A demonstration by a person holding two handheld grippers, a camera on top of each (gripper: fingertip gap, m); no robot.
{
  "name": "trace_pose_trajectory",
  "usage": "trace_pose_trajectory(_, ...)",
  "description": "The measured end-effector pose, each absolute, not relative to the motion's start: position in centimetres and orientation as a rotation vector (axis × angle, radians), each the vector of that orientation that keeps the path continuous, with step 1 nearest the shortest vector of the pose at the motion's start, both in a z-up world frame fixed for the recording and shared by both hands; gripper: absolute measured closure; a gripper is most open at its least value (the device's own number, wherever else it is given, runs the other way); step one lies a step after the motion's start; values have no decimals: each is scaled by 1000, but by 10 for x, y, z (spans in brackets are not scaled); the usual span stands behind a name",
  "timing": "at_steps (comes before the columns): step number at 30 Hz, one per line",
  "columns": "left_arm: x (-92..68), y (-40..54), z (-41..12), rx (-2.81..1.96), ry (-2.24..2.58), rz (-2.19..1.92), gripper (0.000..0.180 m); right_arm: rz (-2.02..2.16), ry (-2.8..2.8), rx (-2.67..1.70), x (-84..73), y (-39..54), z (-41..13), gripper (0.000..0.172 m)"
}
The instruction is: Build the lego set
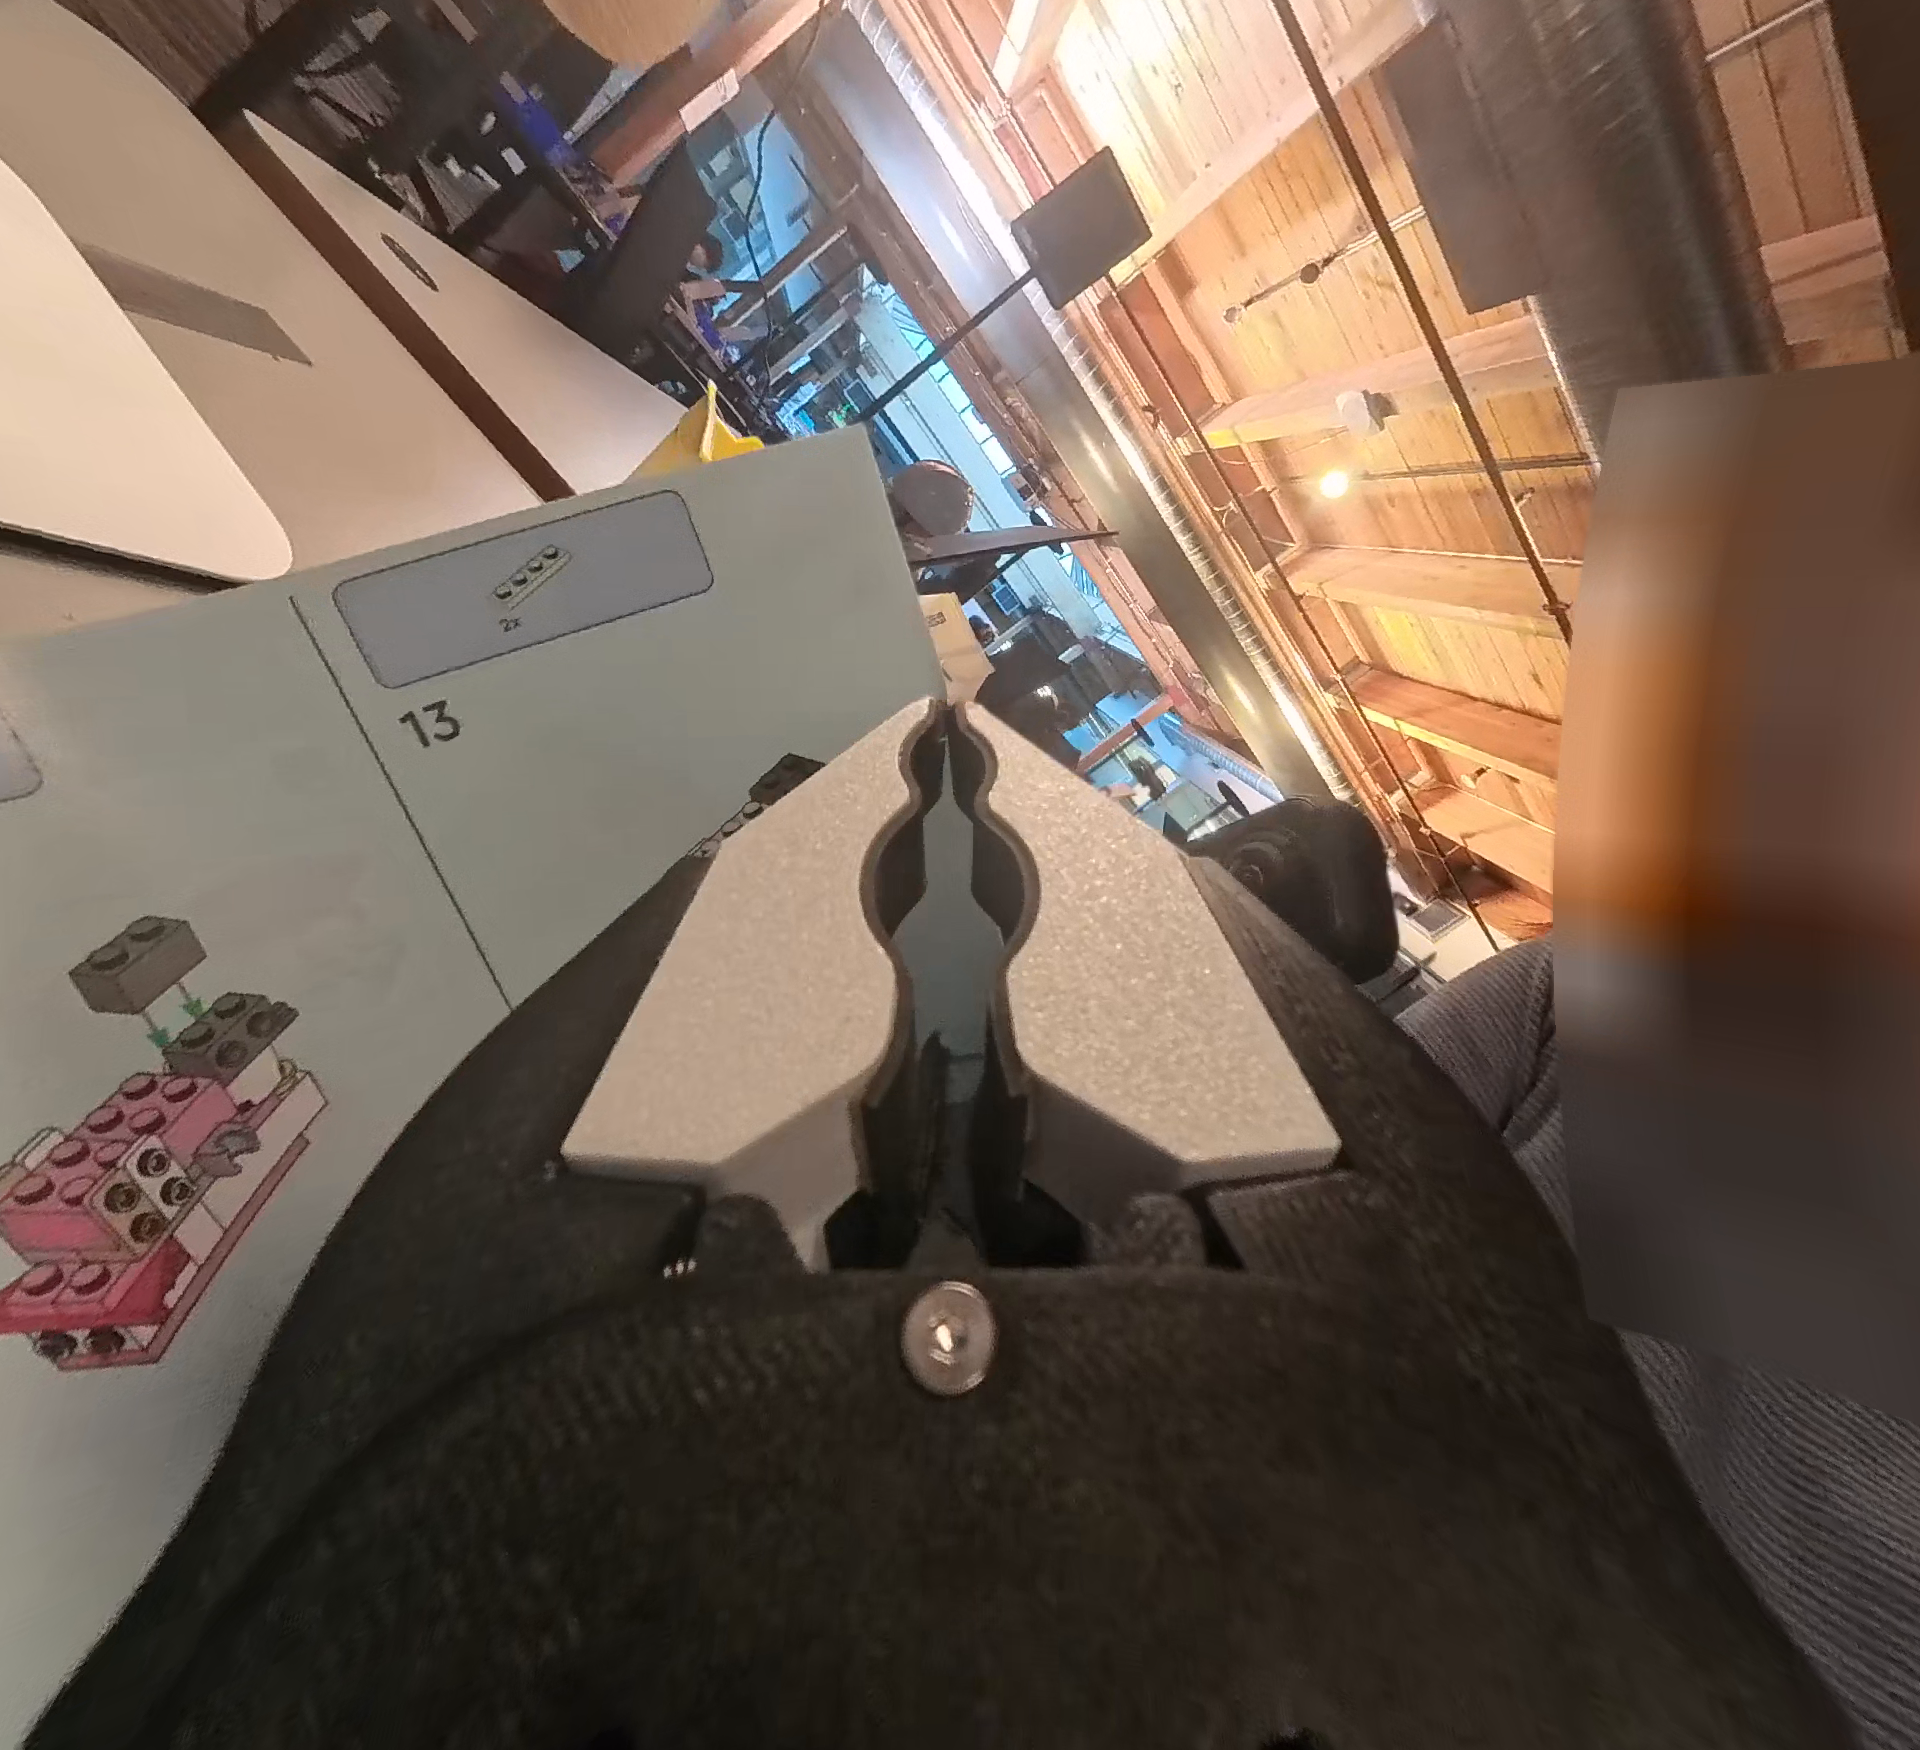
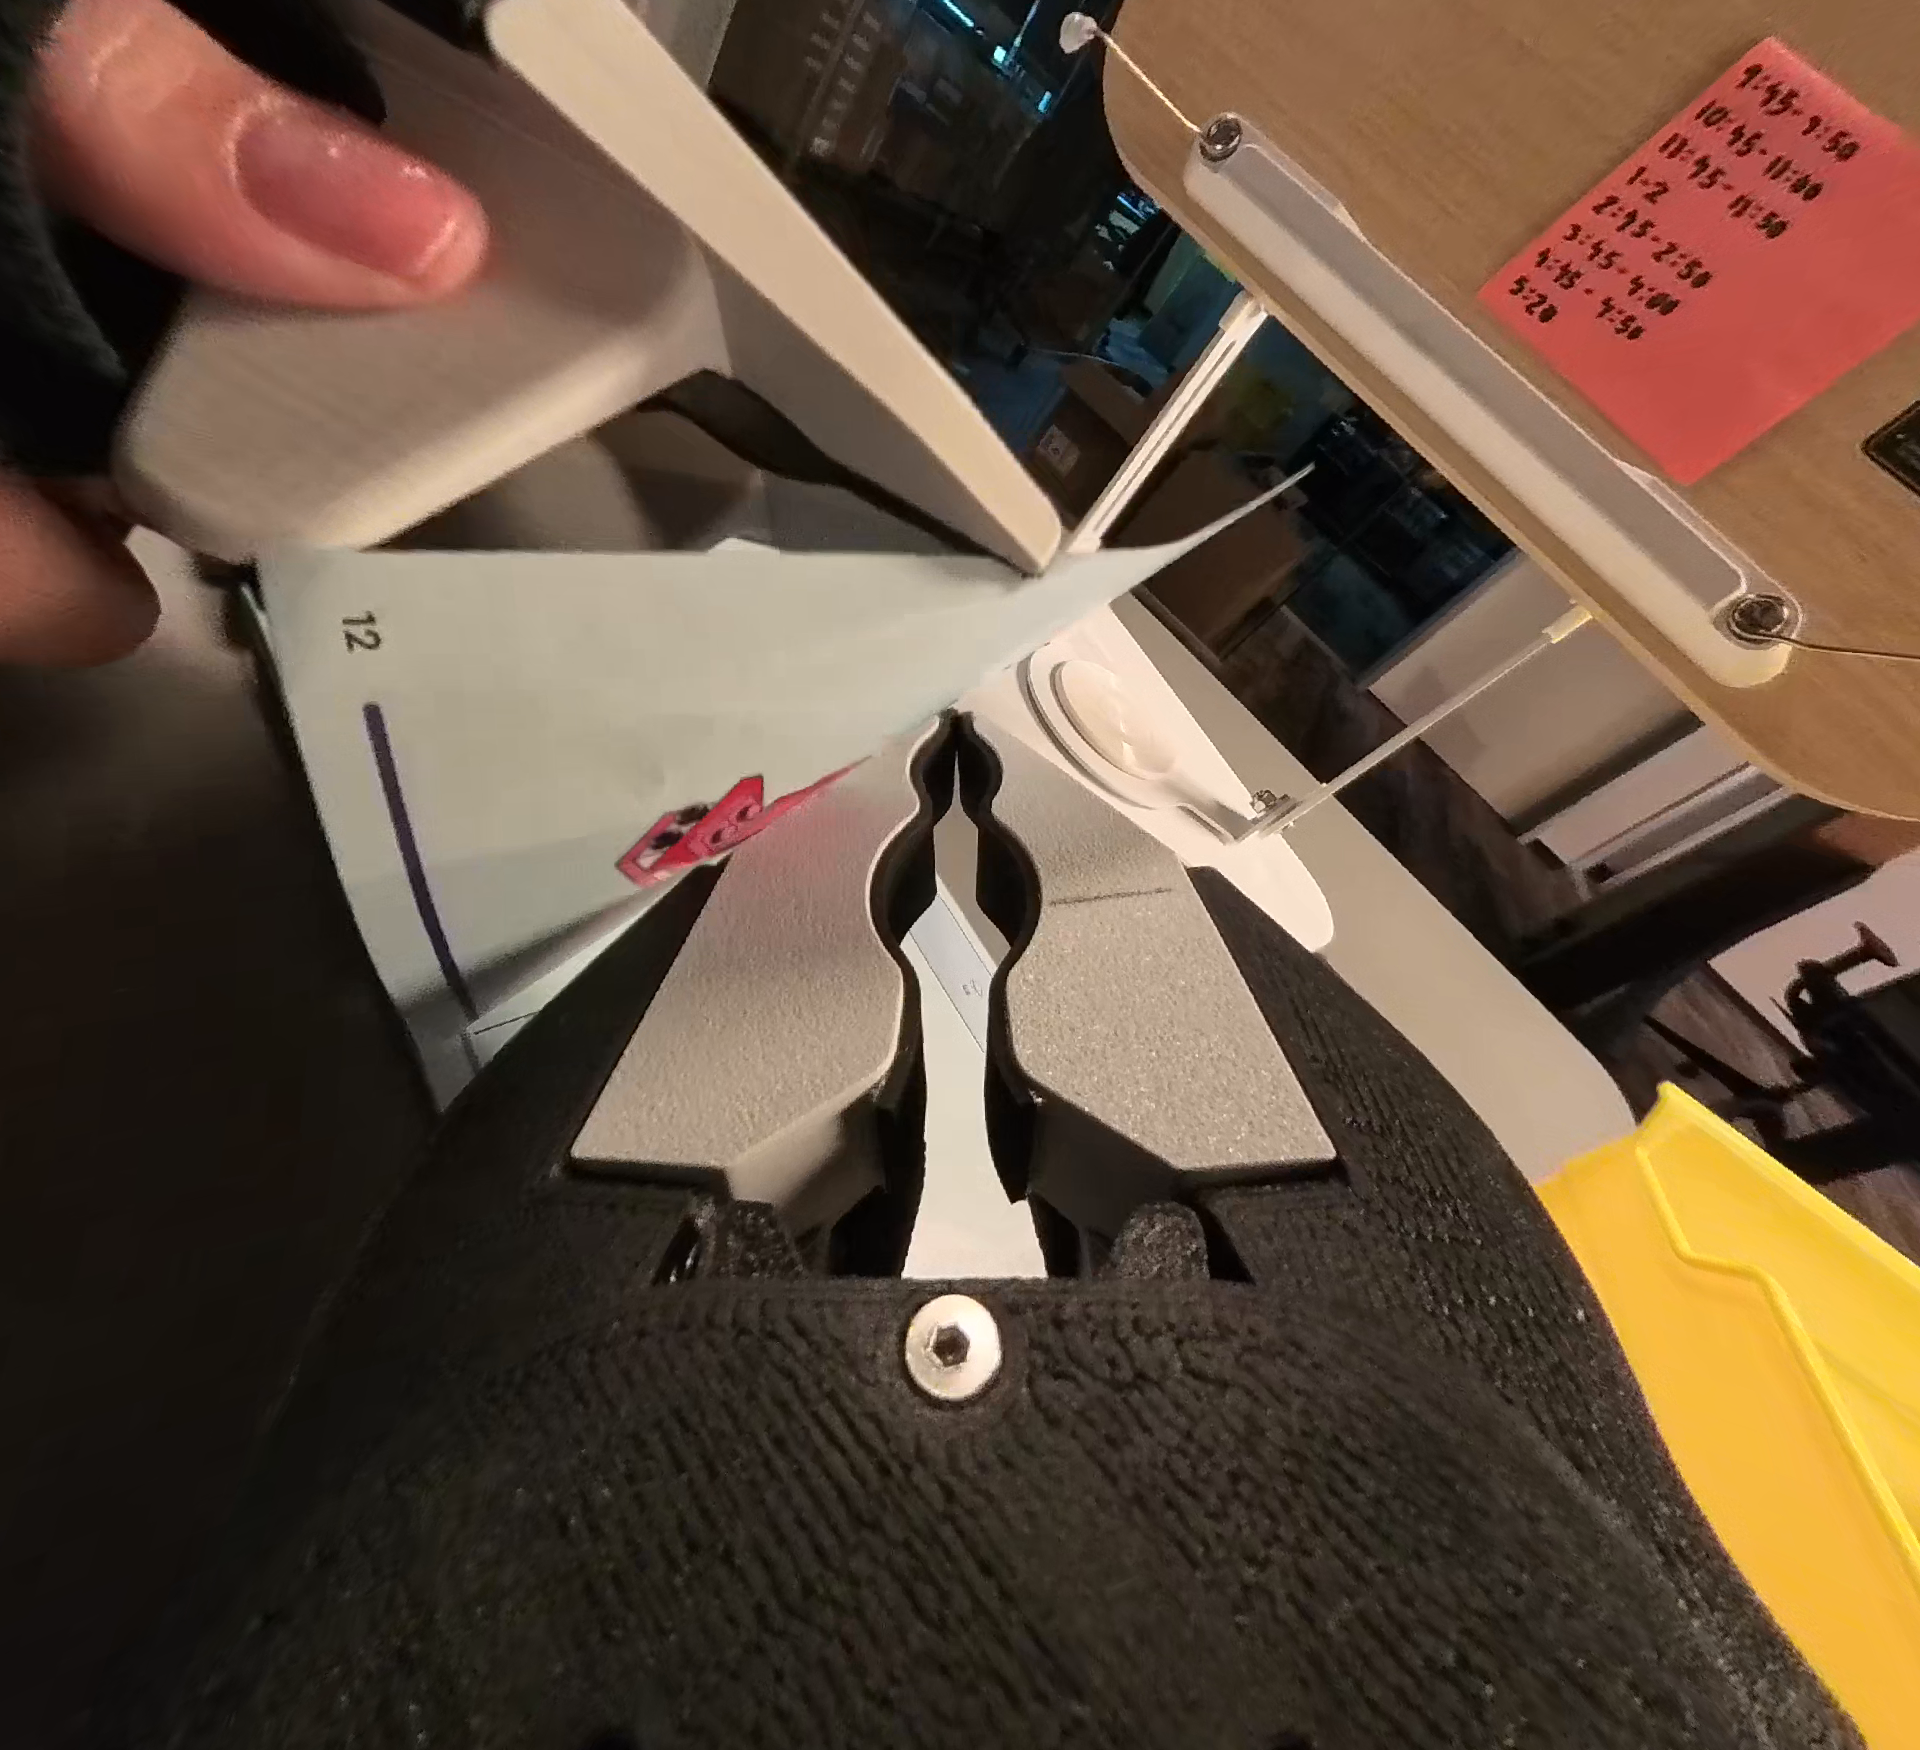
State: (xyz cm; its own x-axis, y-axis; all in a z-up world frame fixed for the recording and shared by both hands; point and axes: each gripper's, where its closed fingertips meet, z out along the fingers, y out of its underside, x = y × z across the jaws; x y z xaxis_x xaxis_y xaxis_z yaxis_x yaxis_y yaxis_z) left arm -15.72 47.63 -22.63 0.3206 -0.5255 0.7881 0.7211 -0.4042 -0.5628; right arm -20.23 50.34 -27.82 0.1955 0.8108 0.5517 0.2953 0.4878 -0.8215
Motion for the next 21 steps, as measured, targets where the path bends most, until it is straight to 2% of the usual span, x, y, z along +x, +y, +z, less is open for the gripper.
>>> trace_pose_trajectory(21, -152, 475, -225, -1436, -162, -1411, 180, 501, -1367, -1046, -202, 501, -274, 172)
